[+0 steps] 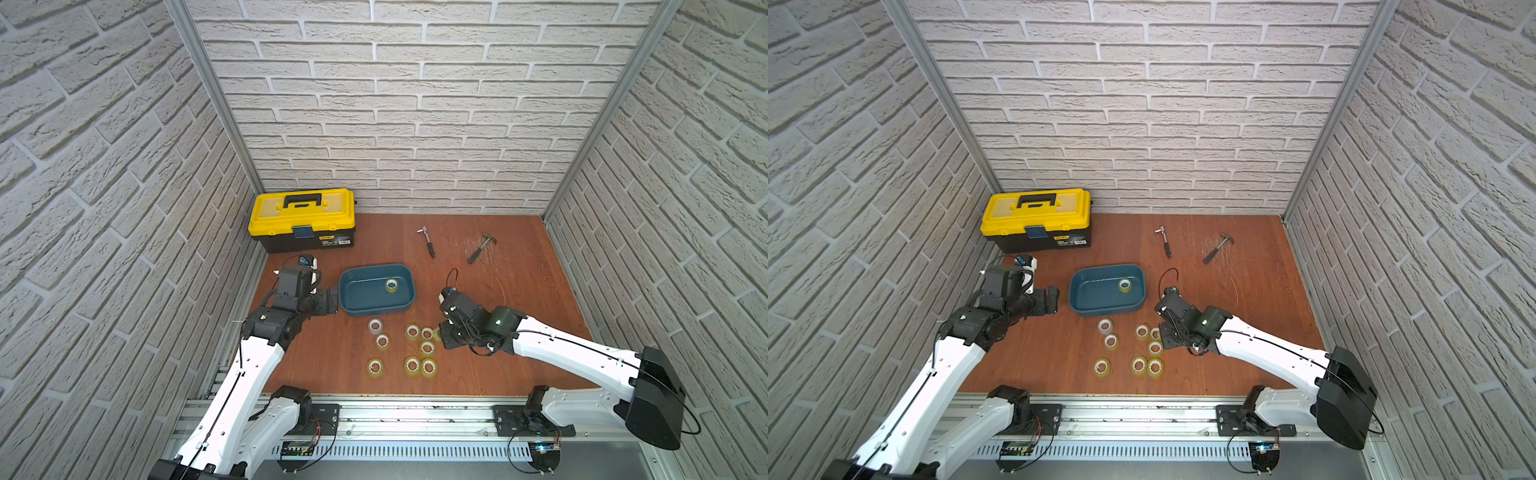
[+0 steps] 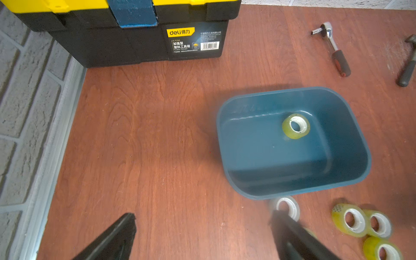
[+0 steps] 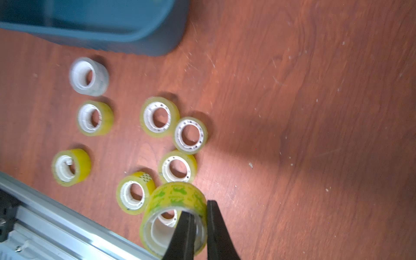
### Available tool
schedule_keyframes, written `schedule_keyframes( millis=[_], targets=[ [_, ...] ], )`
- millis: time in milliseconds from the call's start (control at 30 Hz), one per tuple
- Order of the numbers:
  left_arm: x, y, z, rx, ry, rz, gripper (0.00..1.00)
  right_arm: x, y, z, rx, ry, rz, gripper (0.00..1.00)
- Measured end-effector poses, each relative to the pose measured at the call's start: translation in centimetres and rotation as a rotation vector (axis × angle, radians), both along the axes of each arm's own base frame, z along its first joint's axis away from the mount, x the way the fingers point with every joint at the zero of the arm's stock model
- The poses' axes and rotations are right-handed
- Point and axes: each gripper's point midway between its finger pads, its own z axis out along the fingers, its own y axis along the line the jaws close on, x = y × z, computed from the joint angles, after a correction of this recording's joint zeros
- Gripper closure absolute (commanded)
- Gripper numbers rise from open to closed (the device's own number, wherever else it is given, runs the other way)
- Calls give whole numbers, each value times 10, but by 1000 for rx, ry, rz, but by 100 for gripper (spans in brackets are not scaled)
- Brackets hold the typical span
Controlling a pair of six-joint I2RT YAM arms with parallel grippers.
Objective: Put the transparent tape into the storage box
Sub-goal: Pick up the tape at the center of the board, then place the tape in the storage box.
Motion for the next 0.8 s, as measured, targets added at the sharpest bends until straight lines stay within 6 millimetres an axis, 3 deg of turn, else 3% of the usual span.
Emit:
schedule_keyframes(
  millis=[133,233,367,633,800],
  targets=[
    [10,4,10,36,-47,4,2,18,20,24,6,-37,44,98],
    [17,5,11,52,-39,3,2,33,39,30,-10,-39,79,97],
    [19,5,9,59,-31,3,2,49,60,25,-38,-23,116,98],
    [10,9,31,43,-119,13,2,77,98,12,-73,9,179,98],
    [12,11,28,57,-107,24,2,97,119,15,-72,0,210,98]
  ],
)
